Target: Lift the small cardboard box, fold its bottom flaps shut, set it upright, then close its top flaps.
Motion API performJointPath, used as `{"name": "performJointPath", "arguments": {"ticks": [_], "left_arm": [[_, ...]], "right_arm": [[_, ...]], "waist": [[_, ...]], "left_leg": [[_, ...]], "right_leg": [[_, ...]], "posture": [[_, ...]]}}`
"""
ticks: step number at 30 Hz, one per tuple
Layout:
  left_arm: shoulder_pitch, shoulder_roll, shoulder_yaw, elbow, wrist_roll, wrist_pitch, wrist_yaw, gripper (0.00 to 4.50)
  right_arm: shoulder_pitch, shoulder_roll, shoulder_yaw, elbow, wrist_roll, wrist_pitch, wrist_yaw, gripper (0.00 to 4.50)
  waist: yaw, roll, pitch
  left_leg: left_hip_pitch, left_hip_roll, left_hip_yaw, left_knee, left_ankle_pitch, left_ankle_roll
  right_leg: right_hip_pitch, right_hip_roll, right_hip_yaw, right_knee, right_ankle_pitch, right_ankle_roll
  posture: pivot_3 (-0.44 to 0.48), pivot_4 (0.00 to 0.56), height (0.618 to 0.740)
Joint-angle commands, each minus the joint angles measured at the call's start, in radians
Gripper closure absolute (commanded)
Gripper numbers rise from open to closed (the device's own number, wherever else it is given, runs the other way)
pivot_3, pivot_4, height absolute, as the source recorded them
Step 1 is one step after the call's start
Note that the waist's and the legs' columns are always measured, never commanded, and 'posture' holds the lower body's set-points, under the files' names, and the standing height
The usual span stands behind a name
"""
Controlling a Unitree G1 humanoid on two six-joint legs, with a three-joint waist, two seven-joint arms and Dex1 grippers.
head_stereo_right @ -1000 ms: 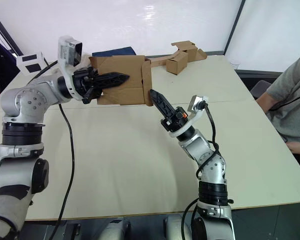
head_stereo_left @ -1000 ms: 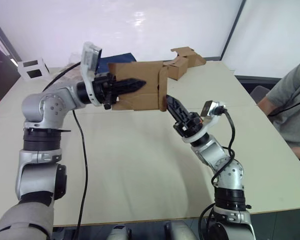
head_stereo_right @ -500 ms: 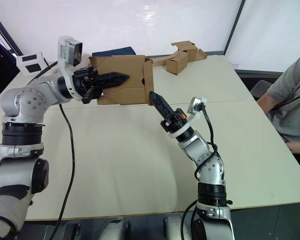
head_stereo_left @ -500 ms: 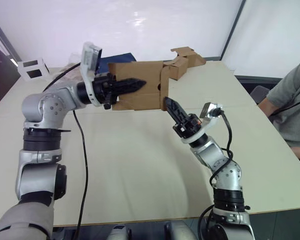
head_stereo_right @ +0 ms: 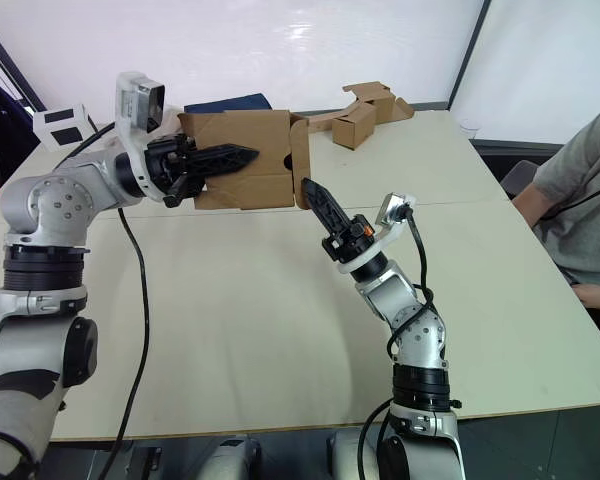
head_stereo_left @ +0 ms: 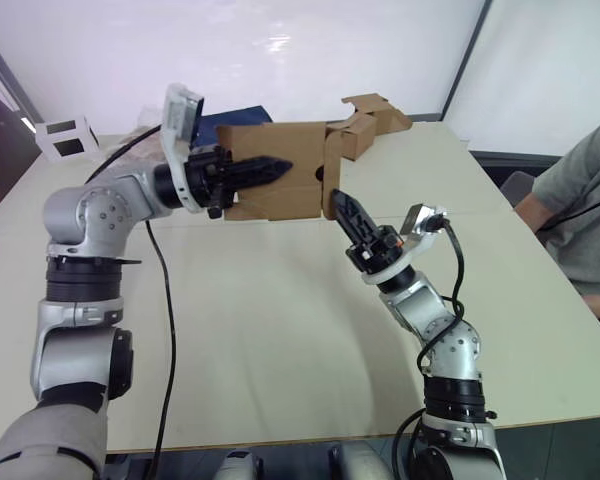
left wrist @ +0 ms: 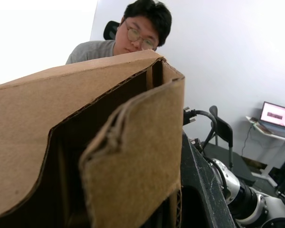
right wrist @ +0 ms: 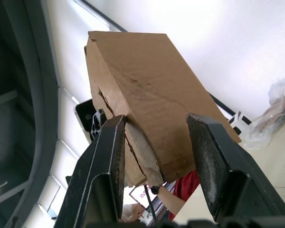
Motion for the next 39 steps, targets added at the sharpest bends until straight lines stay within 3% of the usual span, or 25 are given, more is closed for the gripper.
{"name": "performJointPath", "arguments": {"ticks": [1, 22, 39], "left_arm": [[-0.007, 0.011, 0.030, -0.044, -0.026, 0.002, -0.002, 4.50], [0.002, -0.026, 0.004, -0.043, -0.002, -0.026, 0.007, 4.50], [-0.032, -0.087, 0.051, 0.025, -0.007, -0.060, 0.063, 4.50]], "right_arm": [[-0.022, 0.008, -0.006, -0.014, 0.016, -0.013, -0.002, 2.46], [-0.028, 0.032, 0.030, -0.034, 0.016, -0.004, 0.003, 2.46], [0.034, 0.103, 0.054, -0.110, 0.081, 0.020, -0.042, 2.46]], "waist": [[0.000, 0.000, 0.000], [0.000, 0.000, 0.000], [0.001, 0.000, 0.000]], "left_leg": [[0.000, 0.000, 0.000, 0.000, 0.000, 0.000], [0.000, 0.000, 0.000, 0.000, 0.000, 0.000], [0.000, 0.000, 0.000, 0.000, 0.000, 0.000]], "right_leg": [[0.000, 0.000, 0.000, 0.000, 0.000, 0.000], [0.000, 0.000, 0.000, 0.000, 0.000, 0.000], [0.000, 0.000, 0.000, 0.000, 0.000, 0.000]], "posture": [[0.000, 0.150, 0.740], [0.000, 0.150, 0.740], [0.000, 0.150, 0.740]]}}
